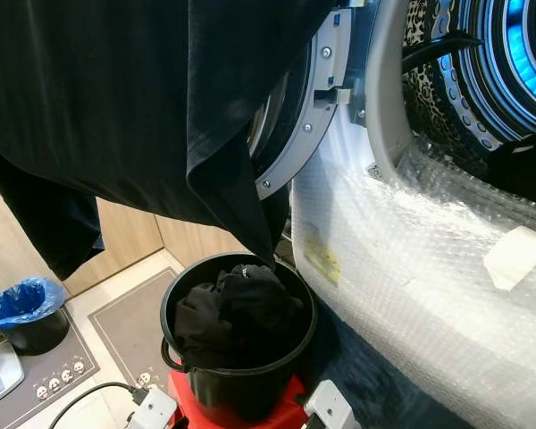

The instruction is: Clothes washing

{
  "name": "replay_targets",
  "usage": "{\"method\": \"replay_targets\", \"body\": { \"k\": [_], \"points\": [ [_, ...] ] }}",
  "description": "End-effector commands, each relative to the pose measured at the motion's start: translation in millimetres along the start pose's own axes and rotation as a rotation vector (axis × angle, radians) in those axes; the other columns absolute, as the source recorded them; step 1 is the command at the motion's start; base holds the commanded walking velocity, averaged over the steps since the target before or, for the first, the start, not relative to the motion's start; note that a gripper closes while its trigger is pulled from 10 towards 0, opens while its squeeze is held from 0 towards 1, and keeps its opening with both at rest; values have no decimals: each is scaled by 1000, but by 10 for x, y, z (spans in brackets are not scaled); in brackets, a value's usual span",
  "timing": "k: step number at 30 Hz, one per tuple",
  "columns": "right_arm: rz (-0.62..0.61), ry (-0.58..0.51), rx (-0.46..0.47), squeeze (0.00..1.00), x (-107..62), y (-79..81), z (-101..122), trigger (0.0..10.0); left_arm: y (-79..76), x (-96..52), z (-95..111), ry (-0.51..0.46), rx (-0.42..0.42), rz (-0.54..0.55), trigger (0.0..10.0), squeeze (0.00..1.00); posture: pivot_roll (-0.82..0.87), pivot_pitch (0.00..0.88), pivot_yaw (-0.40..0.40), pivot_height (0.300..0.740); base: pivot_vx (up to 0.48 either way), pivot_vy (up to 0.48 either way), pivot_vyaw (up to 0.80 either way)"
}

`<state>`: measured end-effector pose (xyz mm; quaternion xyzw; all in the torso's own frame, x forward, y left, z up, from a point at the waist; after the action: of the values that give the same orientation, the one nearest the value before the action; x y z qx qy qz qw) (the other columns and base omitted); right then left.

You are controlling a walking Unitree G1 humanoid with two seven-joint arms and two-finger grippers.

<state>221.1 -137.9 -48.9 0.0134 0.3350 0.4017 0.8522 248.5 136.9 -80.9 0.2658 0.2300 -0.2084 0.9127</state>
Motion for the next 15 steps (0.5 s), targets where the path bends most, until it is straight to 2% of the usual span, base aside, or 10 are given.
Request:
{"method": "replay_targets", "body": {
  "k": [1, 3, 5, 7, 9, 10, 15],
  "points": [
    [-24, 16, -6, 0, -8, -57, -62, 10000, -26, 11, 41, -18, 37, -30, 10000, 0, -29, 0, 29, 740, 0, 0, 0],
    [-39, 31, 6, 0, -21, -101, -140, 10000, -78, 14, 75, -37, 48, -63, 10000, 0, -29, 0, 28, 740, 0, 0, 0],
    [-53, 66, 24, 0, -53, -140, -259, 10000, -211, 2, 96, -54, 51, -156, 10000, 0, -29, 0, 28, 740, 0, 0, 0],
    [-66, 83, 19, 0, -68, -161, -317, 10000, -243, -8, 119, -75, 92, -181, 10000, 0, -29, 0, 29, 740, 0, 0, 0],
    [-78, 107, 27, 0, -89, -178, -392, 10000, -289, -18, 134, -87, 88, -221, 10000, 0, -30, 0, 29, 740, 0, 0, 0],
    [-99, 150, 40, 0, -122, -198, -514, 10000, -348, -34, 166, -109, 88, -281, 10000, 0, -29, 0, 27, 740, 0, 0, 0],
    [-207, 310, 70, 0, -238, -250, -917, 10000, -429, -84, 283, -196, 211, -420, 10000, 0, -29, 0, 26, 740, 0, 0, 0]
  ]
}}
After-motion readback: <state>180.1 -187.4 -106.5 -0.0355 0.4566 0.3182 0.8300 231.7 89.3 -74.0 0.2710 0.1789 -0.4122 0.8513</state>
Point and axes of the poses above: a point about 5 cm out from each wrist's last joint towards the gripper, its own x axis pointing out of the wrist towards the gripper, its own z axis along the axis of the wrist's last joint, y = z × x, the point moved 5 cm from there along x, pointing out of the wrist towards the gripper, and after that the axes turned 10 degrees about x, right-handed, at the moved point
